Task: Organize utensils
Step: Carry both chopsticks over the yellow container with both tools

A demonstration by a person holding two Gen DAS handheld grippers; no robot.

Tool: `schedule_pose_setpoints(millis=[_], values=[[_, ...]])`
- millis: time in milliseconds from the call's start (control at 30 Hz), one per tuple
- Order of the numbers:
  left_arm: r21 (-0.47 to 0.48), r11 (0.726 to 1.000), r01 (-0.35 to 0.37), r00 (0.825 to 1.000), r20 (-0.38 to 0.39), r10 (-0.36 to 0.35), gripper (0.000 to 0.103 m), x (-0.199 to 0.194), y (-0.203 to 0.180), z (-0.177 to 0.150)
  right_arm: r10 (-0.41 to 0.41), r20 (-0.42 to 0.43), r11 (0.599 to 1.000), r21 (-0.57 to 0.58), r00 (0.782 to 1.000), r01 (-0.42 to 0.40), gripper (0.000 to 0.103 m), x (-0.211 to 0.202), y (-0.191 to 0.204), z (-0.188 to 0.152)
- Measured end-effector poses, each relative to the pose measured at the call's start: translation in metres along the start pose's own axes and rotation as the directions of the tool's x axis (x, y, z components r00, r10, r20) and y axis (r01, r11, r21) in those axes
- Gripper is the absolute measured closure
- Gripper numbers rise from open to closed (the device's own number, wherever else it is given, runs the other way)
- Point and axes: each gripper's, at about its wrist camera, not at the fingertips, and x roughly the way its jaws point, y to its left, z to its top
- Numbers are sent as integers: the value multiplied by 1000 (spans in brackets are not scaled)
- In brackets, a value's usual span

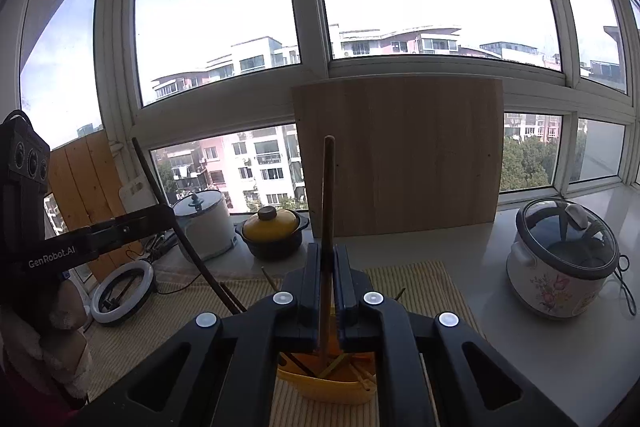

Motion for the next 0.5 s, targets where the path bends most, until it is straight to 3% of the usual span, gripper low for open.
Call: schedule_pose_setpoints(millis=[300, 500], values=[[45, 997, -68, 997, -26, 69, 100, 22, -4, -14, -32, -48, 999, 10, 998, 33, 100, 21, -9, -8], [46, 996, -72, 995, -65, 74, 100, 37, -4, -26, -58, -88, 998, -6, 994, 57, 100, 36, -9, -19]])
